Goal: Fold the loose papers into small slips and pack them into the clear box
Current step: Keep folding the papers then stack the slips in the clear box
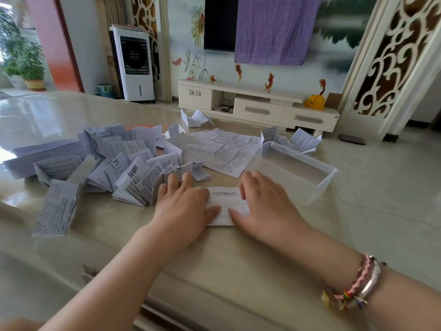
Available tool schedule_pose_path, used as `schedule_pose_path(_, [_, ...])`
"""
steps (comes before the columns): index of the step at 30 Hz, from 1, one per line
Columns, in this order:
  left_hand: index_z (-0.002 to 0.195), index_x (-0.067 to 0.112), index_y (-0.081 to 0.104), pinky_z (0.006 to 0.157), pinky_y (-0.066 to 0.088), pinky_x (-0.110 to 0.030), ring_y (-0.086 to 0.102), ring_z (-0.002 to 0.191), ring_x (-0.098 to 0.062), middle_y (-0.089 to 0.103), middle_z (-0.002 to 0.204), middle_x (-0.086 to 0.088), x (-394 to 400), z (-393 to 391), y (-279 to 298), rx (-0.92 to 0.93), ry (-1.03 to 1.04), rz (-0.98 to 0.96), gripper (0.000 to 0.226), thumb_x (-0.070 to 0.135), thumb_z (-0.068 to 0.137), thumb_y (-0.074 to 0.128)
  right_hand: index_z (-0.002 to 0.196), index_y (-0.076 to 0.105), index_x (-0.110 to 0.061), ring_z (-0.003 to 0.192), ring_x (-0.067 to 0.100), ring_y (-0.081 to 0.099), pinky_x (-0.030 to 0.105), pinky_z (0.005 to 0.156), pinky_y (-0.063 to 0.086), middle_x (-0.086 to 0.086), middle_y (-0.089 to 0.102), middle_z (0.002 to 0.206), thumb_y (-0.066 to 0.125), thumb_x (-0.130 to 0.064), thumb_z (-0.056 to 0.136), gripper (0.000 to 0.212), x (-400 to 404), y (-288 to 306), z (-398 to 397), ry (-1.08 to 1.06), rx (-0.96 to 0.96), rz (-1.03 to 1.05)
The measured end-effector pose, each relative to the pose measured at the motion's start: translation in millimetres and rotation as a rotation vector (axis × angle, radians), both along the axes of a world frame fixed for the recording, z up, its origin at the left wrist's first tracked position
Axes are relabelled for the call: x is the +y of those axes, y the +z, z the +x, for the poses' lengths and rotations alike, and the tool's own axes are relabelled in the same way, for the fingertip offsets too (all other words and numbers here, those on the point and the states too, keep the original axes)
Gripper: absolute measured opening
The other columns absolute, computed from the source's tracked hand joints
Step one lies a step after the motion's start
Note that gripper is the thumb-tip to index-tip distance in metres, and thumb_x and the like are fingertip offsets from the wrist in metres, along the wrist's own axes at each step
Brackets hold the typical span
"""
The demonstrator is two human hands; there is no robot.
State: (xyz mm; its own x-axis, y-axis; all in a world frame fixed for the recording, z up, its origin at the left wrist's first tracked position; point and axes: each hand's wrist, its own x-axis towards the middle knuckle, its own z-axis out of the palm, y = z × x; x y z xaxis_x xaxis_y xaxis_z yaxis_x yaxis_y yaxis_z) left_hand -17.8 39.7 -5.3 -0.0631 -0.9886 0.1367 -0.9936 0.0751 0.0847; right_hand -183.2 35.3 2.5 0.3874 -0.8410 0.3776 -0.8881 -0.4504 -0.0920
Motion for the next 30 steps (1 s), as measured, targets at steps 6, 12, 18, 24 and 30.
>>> schedule_pose_path(6, [0.143,0.034,0.034,0.107,0.021,-0.042,0.024,0.126,-0.032,0.031,0.134,-0.006,5,3,2,-0.007,-0.019,0.147,0.072,0.075,0.083,0.037,0.094,0.027,-0.023,0.108,0.021,0.037,0.035,0.091,0.032,-0.003,0.033,0.106,0.053,-0.053,0.086,0.041,11,-9,7,-0.040,0.012,0.112])
schedule_pose_path(12, [0.149,0.035,0.022,0.110,0.018,-0.044,0.020,0.133,-0.033,0.024,0.148,-0.009,7,4,4,-0.026,-0.021,0.212,0.081,0.078,0.082,0.035,0.095,0.029,-0.021,0.109,0.021,0.035,0.034,0.092,0.031,-0.004,0.026,0.103,0.053,-0.037,0.086,0.030,19,-12,-1,-0.127,-0.091,0.198])
schedule_pose_path(18, [0.148,0.037,0.022,0.112,0.014,-0.049,0.014,0.139,-0.035,0.020,0.153,-0.010,7,5,2,-0.037,-0.009,0.220,0.078,0.078,0.082,0.035,0.093,0.031,-0.021,0.103,0.019,0.035,0.032,0.088,0.030,-0.003,0.029,0.102,0.049,-0.027,0.086,0.021,23,-13,-19,-0.191,-0.121,0.259])
schedule_pose_path(24, [0.138,0.026,0.037,0.102,0.020,-0.045,0.024,0.128,-0.034,0.035,0.139,-0.010,8,-12,3,-0.084,0.027,0.179,0.079,0.081,0.081,0.032,0.091,0.032,-0.021,0.098,0.018,0.036,0.031,0.084,0.030,-0.003,0.032,0.104,0.048,-0.019,0.086,0.018,21,-11,-30,-0.228,-0.185,0.379])
schedule_pose_path(30, [0.136,0.015,0.036,0.104,0.020,-0.043,0.024,0.129,-0.033,0.031,0.138,-0.008,7,-19,2,-0.038,0.015,0.179,0.083,0.078,0.082,0.035,0.091,0.032,-0.018,0.094,0.018,0.037,0.027,0.077,0.029,-0.004,0.030,0.099,0.051,-0.008,0.081,0.024,20,-12,-23,-0.154,-0.281,0.209])
